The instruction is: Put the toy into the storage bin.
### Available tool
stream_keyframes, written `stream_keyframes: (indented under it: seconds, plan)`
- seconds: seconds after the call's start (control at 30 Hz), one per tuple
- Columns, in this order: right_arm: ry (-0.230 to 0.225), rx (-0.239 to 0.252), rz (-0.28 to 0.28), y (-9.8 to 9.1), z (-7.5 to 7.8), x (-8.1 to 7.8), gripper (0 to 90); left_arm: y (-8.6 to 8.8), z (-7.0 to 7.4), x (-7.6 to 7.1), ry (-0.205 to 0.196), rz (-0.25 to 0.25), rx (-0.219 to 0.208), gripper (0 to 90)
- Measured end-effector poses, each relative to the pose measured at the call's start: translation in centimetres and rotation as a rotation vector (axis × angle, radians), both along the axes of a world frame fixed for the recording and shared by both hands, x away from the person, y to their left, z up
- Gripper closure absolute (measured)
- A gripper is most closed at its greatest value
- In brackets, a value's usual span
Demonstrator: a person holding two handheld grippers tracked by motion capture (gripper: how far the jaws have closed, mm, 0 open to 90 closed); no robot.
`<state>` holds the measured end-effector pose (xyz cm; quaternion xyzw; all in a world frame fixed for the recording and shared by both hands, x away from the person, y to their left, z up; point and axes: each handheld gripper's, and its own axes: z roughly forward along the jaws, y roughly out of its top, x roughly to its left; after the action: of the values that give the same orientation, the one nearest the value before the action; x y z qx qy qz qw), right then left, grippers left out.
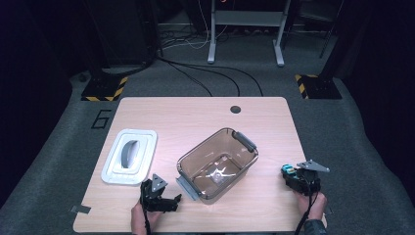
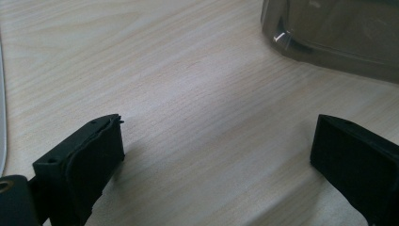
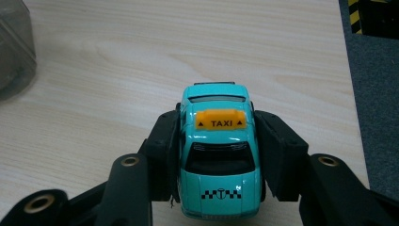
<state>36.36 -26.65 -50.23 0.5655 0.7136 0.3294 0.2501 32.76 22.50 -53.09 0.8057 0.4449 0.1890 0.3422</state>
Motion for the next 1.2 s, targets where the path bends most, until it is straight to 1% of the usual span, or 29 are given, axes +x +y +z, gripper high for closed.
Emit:
stream_keyframes:
  seconds: [0.17,0.2,0.4,0.47,0.53,0.83,0.87,0.9,1.0,1.2]
  plan:
    - [-0.01,0.012,0.019,0.4,1.1,0.1,52.6,0.0,0.0,0.0,0.0,0.0,0.0,3.0]
    - [-0.013,0.005,0.025,0.6,1.3,0.1,52.6,0.0,0.0,0.0,0.0,0.0,0.0,3.0]
    - [-0.025,0.002,0.051,1.1,2.7,0.2,52.6,0.0,0.0,0.0,0.0,0.0,0.0,3.0]
    - [-0.023,0.0,0.057,1.2,3.1,0.4,52.6,0.0,0.0,0.0,0.0,0.0,0.0,3.0]
    - [-0.013,0.015,0.07,1.3,3.4,0.5,52.6,0.0,0.0,0.0,-0.001,-0.001,0.003,3.0]
    - [0.011,0.002,0.11,2.1,4.7,1.3,52.6,0.0,0.0,0.0,0.0,0.0,0.0,3.0]
    - [0.016,0.002,0.115,2.2,4.9,1.5,52.6,0.0,0.0,0.0,-0.001,-0.003,0.004,3.0]
    - [0.017,0.009,0.118,2.3,5.0,1.6,52.6,0.0,0.0,0.0,0.0,0.001,-0.001,3.0]
    - [0.022,0.002,0.13,2.5,5.4,1.9,52.6,0.0,0.0,0.0,-0.001,-0.002,0.003,3.0]
    - [0.039,0.008,0.144,2.8,6.2,2.8,52.6,0.0,0.0,0.0,-0.001,-0.002,0.003,3.0]
